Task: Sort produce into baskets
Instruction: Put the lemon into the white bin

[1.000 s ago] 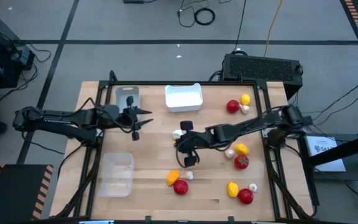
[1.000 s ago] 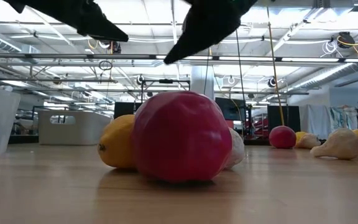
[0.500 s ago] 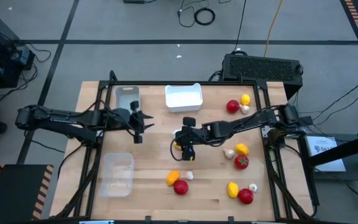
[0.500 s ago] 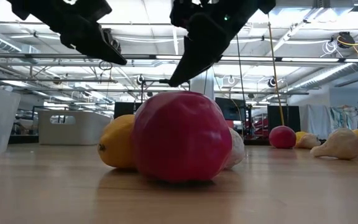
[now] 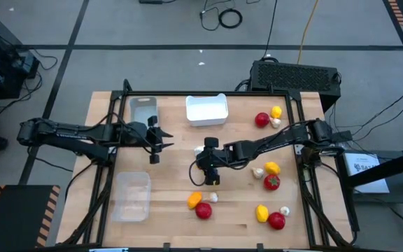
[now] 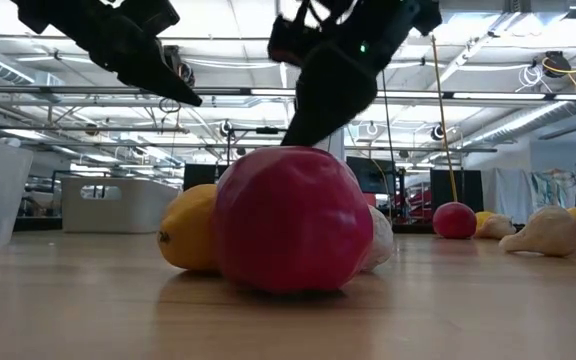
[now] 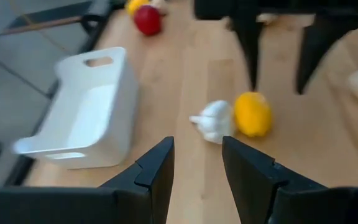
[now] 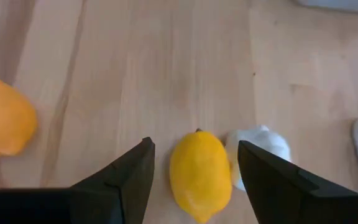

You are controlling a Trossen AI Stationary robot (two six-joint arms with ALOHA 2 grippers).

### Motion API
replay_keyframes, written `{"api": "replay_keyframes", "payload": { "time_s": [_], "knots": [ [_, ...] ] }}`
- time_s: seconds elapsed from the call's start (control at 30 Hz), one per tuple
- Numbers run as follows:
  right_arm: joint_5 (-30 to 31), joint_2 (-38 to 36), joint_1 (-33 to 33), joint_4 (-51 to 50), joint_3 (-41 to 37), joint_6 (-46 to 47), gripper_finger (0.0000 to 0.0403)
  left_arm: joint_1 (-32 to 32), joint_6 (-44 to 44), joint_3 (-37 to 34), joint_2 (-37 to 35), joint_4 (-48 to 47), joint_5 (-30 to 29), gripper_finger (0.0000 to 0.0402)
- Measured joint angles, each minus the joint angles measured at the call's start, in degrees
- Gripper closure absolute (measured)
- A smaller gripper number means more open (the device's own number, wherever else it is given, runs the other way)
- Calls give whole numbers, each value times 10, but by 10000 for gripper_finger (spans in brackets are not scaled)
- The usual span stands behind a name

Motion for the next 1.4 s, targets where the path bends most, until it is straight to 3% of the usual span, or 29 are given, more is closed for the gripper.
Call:
{"api": "replay_keyframes", "payload": {
  "time_s": [0.1,0.37,0.67,0.93,1.1,1.4],
  "knots": [
    [0,7,3,3,0,-5,183,-3,-13,0,14,-1,42,258],
    [3,27,4,1,0,-18,184,-10,-13,0,75,52,35,252],
    [5,34,-3,-1,0,-14,184,-10,-13,0,131,104,28,177],
    [8,51,-4,-2,0,6,184,-10,-57,61,76,-111,10,169],
    [8,63,-5,8,0,9,184,-10,-73,63,34,-149,3,169],
    [18,66,-5,-10,0,50,184,-10,-98,56,-31,-209,-63,169]
  ]
}}
